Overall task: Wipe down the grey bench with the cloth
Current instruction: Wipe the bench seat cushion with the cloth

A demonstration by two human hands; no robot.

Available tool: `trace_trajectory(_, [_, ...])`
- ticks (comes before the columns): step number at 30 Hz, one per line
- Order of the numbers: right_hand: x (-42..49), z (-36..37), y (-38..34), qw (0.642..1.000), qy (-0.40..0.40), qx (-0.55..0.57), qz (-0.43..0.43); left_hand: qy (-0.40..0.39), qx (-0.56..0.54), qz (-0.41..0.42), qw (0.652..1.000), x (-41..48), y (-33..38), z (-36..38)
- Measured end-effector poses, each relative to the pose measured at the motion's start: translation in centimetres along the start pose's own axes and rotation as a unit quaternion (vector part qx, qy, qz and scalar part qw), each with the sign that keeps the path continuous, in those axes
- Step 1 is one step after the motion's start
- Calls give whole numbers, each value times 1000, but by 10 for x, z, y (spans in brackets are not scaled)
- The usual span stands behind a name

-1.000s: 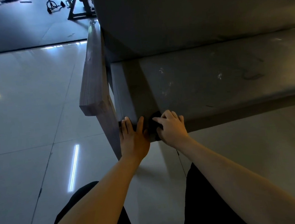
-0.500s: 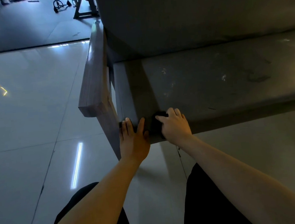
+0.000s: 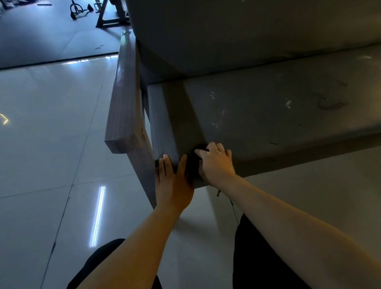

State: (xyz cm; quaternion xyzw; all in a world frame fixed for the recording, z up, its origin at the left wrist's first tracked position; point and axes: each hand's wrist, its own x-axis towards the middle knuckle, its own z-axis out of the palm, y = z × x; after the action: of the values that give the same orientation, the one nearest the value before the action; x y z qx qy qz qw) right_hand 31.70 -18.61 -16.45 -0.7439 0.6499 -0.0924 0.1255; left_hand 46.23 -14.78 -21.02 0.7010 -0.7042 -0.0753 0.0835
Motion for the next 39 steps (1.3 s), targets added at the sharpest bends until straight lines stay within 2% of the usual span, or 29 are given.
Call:
trace_trajectory(5, [-20, -5, 40, 998, 51, -36, 0, 5, -19, 2, 1000, -2, -3, -2])
trace_trajectory(7, [-18, -16, 71, 996, 69, -23, 51, 14, -19, 5, 1000, -3, -3, -1])
trace_trajectory(10, [-5, -40, 107, 982, 70, -18, 172, 16, -31, -2, 999, -5, -2, -1])
trace_trajectory(12, [3, -48, 112, 974, 77, -3, 213, 15, -47, -11, 999, -4, -1, 0])
trace_trajectory(15, [12, -43, 84, 986, 50, 24, 158, 1, -73, -23, 997, 0, 1, -2])
trace_trajectory(19, [19, -12, 20, 997, 5, 71, 12, -9, -92, -35, 995, 8, -1, -8])
trace_trajectory(22, [23, -1, -2, 993, -30, 33, -108, -15, -99, -40, 994, 14, -3, -11])
trace_trajectory(25, [37, -11, 26, 995, 2, 25, -101, -18, -97, -49, 994, 15, -2, -15])
trace_trajectory(29, [63, -32, 70, 998, 45, 7, 42, -29, -100, -77, 992, 20, 4, -21])
trace_trajectory(31, [65, -35, 67, 997, 40, 22, 58, -29, -113, -92, 989, 25, 7, -25])
trace_trajectory(35, [46, -26, 38, 994, -61, 89, -26, -34, -113, -111, 987, 36, 15, -34])
trace_trajectory(39, [28, -31, 31, 955, -132, 180, -194, -46, -32, -139, 989, 50, 18, -38])
